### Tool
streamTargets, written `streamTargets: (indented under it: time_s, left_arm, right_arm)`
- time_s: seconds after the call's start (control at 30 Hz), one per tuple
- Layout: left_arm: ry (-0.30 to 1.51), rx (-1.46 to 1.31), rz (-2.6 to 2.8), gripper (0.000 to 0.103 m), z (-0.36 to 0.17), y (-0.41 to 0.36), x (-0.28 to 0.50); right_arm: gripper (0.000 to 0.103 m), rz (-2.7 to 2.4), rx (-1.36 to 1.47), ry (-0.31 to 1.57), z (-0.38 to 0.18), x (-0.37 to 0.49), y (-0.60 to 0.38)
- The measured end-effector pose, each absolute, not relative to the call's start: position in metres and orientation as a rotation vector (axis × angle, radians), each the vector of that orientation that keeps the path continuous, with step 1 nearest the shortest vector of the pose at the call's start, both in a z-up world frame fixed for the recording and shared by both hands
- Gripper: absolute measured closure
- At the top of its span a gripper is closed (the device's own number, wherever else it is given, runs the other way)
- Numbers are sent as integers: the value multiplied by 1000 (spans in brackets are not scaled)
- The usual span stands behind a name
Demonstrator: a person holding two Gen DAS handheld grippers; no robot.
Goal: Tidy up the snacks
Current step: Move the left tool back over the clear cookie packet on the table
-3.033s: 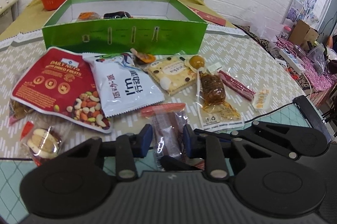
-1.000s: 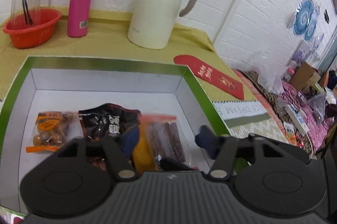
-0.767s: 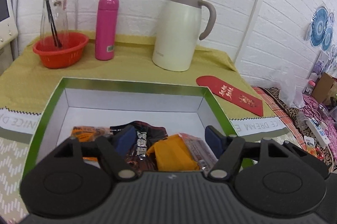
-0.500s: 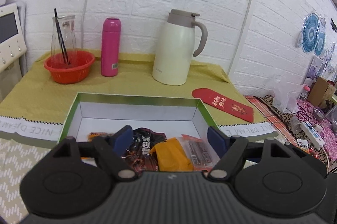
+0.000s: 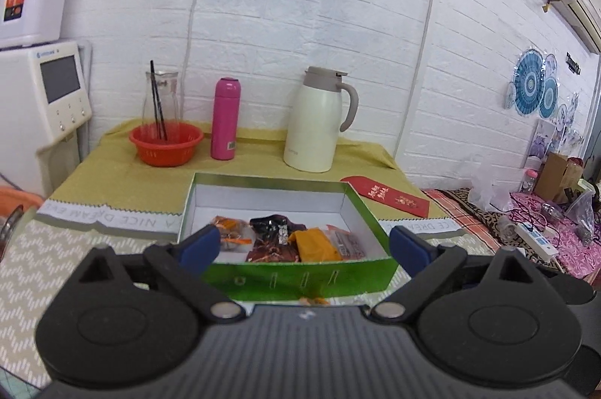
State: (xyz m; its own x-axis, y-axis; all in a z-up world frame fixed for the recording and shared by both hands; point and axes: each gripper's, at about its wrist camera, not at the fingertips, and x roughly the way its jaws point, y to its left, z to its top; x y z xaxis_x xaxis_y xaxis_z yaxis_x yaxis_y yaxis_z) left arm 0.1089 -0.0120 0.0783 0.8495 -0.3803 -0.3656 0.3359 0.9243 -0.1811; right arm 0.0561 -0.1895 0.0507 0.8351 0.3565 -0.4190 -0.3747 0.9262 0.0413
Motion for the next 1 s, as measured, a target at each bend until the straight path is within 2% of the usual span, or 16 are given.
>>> streamTargets:
  time_s: [0.2, 0.43, 0.87, 0.93, 1.0]
  left_arm:
    - [453, -149, -324, 8, 48, 19, 71]
    - [588, -197, -347, 8, -6, 52, 48]
    - [715, -151, -352, 8, -27, 85, 90]
    - [743, -170, -394, 11, -26, 88, 99]
    - [769, -174, -416, 23, -28, 91, 109]
  right_arm:
    - [0, 374, 23, 446, 27, 22, -181]
    - [0, 415, 100, 583, -10, 14, -153]
    - [0, 452, 3, 672, -31, 40, -85]
    - [0, 469, 18, 678, -33, 49, -75]
    - [0, 469, 29, 679, -36, 57, -67]
